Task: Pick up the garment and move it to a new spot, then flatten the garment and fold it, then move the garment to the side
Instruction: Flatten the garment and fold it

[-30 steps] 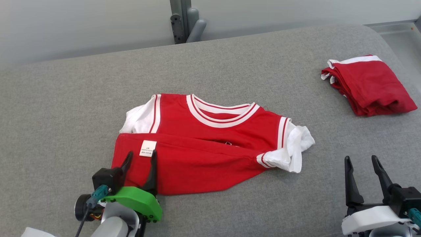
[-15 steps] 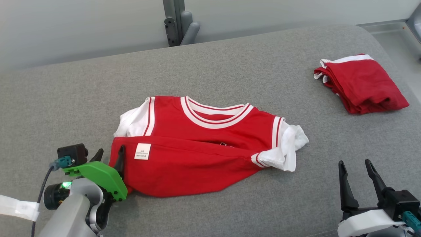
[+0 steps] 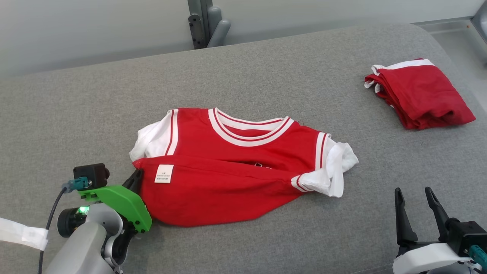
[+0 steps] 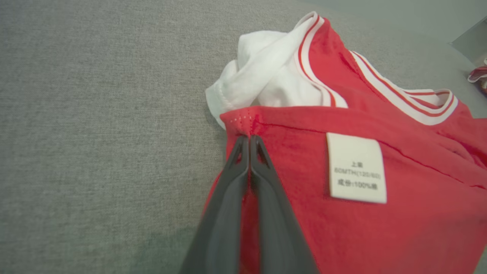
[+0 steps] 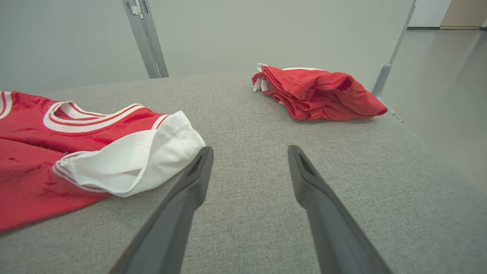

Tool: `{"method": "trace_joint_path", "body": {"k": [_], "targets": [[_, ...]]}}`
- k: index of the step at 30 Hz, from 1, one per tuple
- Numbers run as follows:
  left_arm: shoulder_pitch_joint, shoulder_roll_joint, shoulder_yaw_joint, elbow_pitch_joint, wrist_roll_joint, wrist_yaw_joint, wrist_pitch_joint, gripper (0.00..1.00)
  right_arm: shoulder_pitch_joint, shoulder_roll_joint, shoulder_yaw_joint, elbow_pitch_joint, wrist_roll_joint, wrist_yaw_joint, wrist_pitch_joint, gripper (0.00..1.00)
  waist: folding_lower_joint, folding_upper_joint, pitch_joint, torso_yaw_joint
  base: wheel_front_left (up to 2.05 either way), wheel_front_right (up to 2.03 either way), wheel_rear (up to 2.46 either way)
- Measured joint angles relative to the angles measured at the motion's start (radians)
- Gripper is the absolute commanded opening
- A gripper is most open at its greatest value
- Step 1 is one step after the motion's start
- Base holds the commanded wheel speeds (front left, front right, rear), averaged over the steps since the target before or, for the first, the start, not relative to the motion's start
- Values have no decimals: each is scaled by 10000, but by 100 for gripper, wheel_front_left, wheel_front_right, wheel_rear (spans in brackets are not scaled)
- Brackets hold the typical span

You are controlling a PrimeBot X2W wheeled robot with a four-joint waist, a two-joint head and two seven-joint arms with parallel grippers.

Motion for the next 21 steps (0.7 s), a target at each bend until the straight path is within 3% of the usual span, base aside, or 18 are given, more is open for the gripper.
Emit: {"method": "trace_joint_path", "body": {"k": [10,16,21], "targets": [[189,387,19,-1143,313,79,-834,0,-9,0,-165,-6,17,0,0,100,0,0,-23,202,0,0,0],[2048,966,-163,-3864,265,226,-811,0,294,0,-353,-42,77,0,0,100,0,0,-212,372,0,0,0],[4275,1670,-343,-5950,-79,658,-416,0,393,-2,-439,-50,73,0,0,100,0,0,-255,646,0,0,0]]}}
